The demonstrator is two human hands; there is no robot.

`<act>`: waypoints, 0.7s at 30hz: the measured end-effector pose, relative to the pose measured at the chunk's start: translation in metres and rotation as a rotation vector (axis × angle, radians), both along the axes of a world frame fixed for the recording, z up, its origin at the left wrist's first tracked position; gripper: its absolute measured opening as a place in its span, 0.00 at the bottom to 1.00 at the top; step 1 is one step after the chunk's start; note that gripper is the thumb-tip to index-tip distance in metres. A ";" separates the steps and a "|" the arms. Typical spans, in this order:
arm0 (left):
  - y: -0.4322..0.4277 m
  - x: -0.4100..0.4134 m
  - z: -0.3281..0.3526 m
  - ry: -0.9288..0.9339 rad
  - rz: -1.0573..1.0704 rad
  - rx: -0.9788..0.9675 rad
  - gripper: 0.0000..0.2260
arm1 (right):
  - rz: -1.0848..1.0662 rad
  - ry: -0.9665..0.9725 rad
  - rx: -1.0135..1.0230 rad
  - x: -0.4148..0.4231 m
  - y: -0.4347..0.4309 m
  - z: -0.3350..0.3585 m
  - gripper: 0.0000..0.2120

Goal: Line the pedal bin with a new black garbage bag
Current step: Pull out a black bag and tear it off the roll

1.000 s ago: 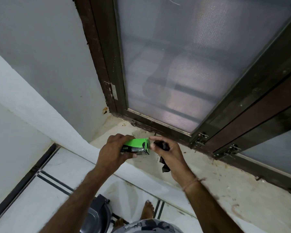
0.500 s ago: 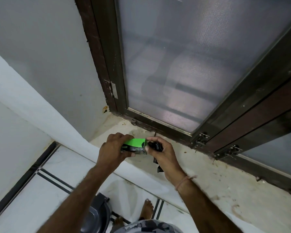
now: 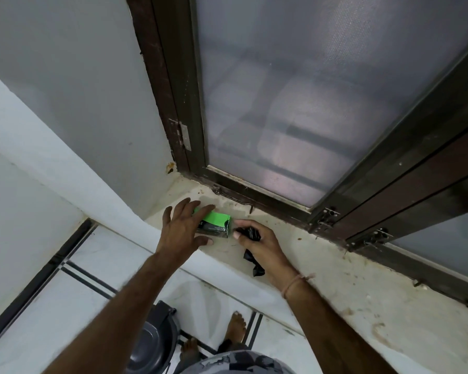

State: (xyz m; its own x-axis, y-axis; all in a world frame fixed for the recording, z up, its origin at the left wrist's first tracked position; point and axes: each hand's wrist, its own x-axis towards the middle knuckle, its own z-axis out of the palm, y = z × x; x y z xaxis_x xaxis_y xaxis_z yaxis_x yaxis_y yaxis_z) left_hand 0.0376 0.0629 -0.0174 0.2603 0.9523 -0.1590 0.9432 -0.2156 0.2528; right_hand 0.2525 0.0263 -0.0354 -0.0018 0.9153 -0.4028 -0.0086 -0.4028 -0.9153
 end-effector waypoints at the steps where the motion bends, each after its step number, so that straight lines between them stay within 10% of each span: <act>1: -0.003 0.001 0.002 0.002 0.005 0.001 0.40 | -0.019 0.006 -0.017 0.000 -0.003 0.003 0.10; 8: -0.051 0.024 0.017 -0.397 0.179 0.217 0.18 | -0.064 0.086 -0.063 -0.015 -0.029 0.023 0.21; 14: -0.096 0.036 0.022 -1.038 0.516 -0.377 0.14 | -0.036 0.221 -0.183 -0.062 -0.045 0.024 0.33; 21: -0.118 -0.028 0.016 -1.244 0.783 -0.363 0.11 | 0.058 0.186 -0.101 -0.111 -0.079 0.030 0.18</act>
State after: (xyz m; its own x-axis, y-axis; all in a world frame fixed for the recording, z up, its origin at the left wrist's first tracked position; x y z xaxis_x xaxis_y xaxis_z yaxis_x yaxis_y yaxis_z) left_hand 0.0097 -0.0546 -0.0012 -0.1365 0.8688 -0.4760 -0.0613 0.4721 0.8794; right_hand 0.1416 -0.0529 -0.0058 -0.1364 0.8667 -0.4799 -0.1478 -0.4968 -0.8552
